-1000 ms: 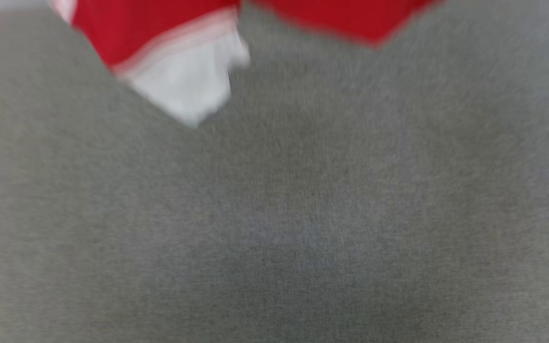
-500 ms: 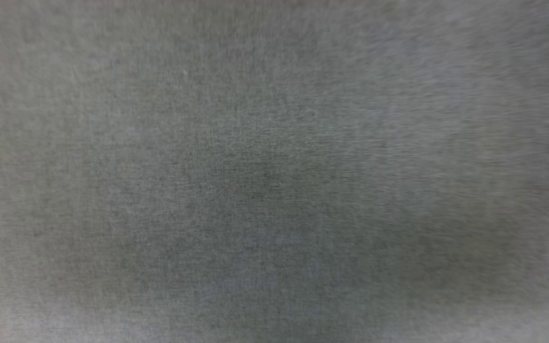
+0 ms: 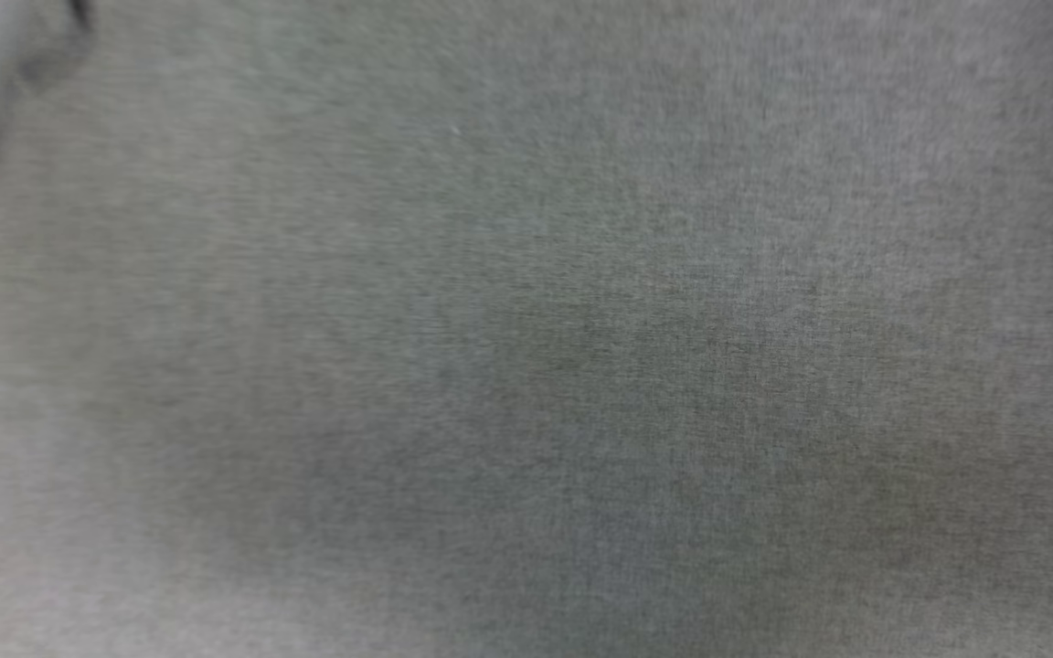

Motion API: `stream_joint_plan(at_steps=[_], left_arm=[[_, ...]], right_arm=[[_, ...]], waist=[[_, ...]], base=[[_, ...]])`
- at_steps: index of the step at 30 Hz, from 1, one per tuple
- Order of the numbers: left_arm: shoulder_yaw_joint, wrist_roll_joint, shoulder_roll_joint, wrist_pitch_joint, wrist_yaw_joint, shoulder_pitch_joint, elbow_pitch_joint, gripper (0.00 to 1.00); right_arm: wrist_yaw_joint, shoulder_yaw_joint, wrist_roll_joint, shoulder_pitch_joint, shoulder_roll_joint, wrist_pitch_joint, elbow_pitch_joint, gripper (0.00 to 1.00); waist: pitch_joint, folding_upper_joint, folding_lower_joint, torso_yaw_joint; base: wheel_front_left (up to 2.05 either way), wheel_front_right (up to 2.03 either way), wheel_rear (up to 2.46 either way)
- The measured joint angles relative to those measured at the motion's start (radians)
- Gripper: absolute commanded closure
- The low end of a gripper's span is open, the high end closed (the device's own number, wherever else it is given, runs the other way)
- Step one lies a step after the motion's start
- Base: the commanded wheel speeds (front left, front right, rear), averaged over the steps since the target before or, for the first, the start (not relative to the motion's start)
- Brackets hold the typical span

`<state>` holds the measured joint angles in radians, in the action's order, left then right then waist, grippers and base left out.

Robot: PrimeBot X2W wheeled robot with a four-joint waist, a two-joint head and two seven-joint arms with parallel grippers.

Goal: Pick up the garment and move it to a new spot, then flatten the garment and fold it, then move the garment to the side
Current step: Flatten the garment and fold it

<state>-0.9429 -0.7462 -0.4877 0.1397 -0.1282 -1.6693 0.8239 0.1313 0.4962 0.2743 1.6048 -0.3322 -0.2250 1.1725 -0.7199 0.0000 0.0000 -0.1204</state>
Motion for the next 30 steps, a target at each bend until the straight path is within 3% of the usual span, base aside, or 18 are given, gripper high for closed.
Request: stream_joint_plan(at_steps=[6, 12, 14, 21, 30], left_arm=[[-0.156, -0.174, -0.135, -0.187, -0.001, 0.156, -0.204, 1.00], [-0.219, -0.274, -0.264, -0.270, -0.001, 0.317, -0.368, 1.00], [-0.235, -0.301, -0.301, -0.282, 0.017, 0.389, -0.431, 1.00], [-0.279, -0.355, -0.432, -0.289, 0.178, 0.636, -0.712, 1.00], [-0.319, -0.442, -0.590, -0.285, 0.402, 0.957, -1.029, 1.00]], right_arm=[[0.000, 0.083, 0.127, -0.176, -0.040, 0.077, -0.077, 1.00], [0.000, 0.144, 0.283, -0.394, -0.136, 0.155, -0.231, 1.00], [0.000, 0.164, 0.330, -0.479, -0.164, 0.183, -0.298, 1.00], [0.000, 0.200, 0.440, -0.768, -0.289, 0.260, -0.537, 1.00], [0.000, 0.155, 0.509, -1.101, -0.387, 0.388, -0.782, 1.00]], waist=[[0.118, 0.0000, 0.0000, -0.023], [0.243, 0.0000, 0.0000, -0.032], [0.283, 0.0000, 0.0000, -0.033], [0.409, 0.0000, 0.0000, -0.029], [0.520, 0.0000, 0.0000, 0.000]], base=[[0.00, 0.00, 0.00], [0.00, 0.00, 0.00], [0.00, 0.00, 0.00], [0.00, 0.00, 0.00], [0.00, 0.00, 0.00]])
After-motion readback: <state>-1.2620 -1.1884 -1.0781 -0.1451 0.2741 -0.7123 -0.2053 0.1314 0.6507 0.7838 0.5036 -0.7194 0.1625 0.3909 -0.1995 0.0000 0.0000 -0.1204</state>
